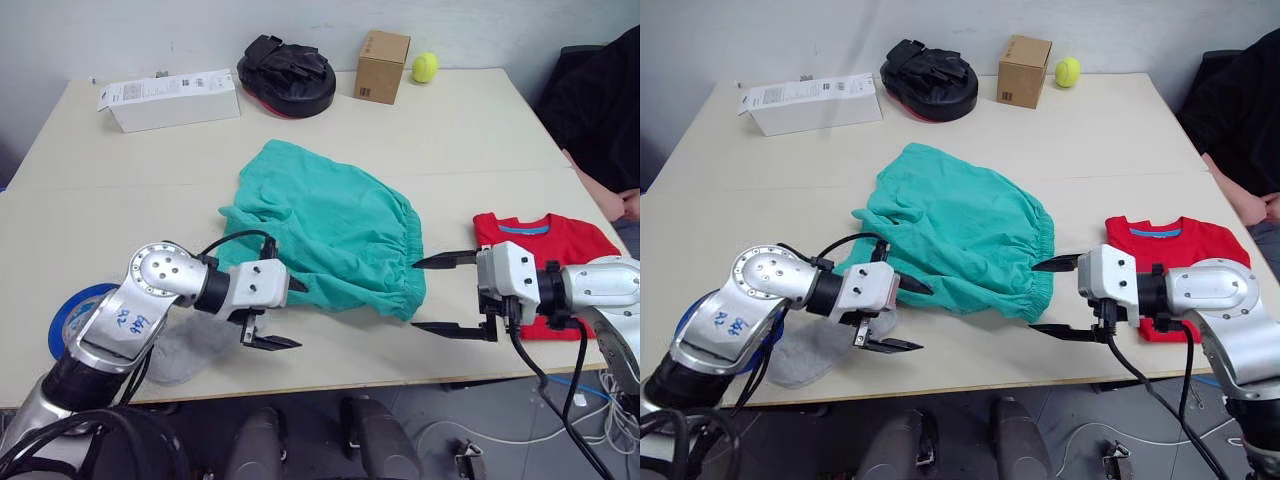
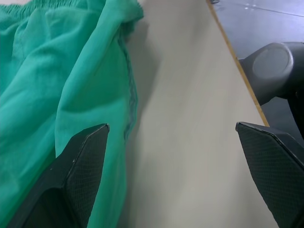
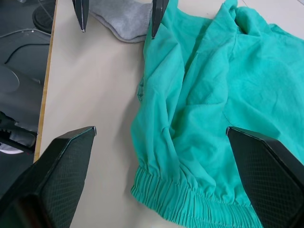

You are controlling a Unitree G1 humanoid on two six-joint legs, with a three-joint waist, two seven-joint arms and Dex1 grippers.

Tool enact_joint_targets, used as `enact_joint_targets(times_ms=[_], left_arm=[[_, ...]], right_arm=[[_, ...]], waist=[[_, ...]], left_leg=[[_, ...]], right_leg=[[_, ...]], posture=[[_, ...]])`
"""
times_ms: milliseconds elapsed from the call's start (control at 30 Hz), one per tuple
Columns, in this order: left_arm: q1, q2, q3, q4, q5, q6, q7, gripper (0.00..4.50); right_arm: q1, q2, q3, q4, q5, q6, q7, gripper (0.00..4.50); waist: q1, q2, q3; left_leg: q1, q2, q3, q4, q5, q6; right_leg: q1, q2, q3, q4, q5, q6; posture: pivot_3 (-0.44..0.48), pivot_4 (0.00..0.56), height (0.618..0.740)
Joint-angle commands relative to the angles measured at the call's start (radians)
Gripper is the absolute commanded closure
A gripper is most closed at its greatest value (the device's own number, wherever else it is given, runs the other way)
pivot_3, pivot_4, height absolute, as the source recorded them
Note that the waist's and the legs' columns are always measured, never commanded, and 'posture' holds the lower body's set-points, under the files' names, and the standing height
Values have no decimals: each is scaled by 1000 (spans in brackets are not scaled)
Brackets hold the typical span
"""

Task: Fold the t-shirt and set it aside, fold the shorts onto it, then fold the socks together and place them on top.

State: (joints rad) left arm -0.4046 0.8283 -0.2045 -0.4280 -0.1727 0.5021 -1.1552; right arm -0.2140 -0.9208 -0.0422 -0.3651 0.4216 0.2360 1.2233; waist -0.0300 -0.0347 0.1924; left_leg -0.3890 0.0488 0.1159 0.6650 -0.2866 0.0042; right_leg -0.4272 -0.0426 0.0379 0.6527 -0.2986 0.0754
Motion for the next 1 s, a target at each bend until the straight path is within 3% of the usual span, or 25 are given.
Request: enact_joint_targets(times_ms=[33,200,433,533,900,1000], left_arm=[[50,30,41,-9,66,-70,75,8],[74,-39,78,23,121,-75,245,8],[65,-30,83,75,142,-95,283,8],[60,-6,93,116,147,-124,274,0],[25,6,64,229,166,-204,259,0],[32,19,49,250,195,-233,255,0]], right_arm=[[13,14,24,-16,-53,-75,-8,0],[-5,82,99,17,-177,-155,-93,0],[-67,167,203,124,-334,-211,-186,0],[-87,194,223,180,-367,-226,-210,647],[-158,164,174,346,-392,-290,-231,4453],[-174,149,161,382,-386,-308,-224,4453]], waist=[[1,0,0],[4,0,0],[-1,0,0],[-1,0,0],[1,0,0],[1,0,0]], left_leg=[[0,0,0,0,0,0],[0,-1,0,0,0,0],[0,0,1,0,-1,0],[0,0,2,-1,-1,-1],[1,0,3,0,-1,-1],[1,0,3,-1,-1,-1]], right_leg=[[0,0,0,0,0,0],[0,0,-1,-1,0,0],[-1,0,-2,0,0,0],[-1,0,-2,0,0,0],[-1,-1,-4,0,0,0],[-1,-1,-4,0,0,0]], posture=[[0,150,740],[0,150,740],[0,150,740],[0,150,740],[0,150,740],[0,150,740]])
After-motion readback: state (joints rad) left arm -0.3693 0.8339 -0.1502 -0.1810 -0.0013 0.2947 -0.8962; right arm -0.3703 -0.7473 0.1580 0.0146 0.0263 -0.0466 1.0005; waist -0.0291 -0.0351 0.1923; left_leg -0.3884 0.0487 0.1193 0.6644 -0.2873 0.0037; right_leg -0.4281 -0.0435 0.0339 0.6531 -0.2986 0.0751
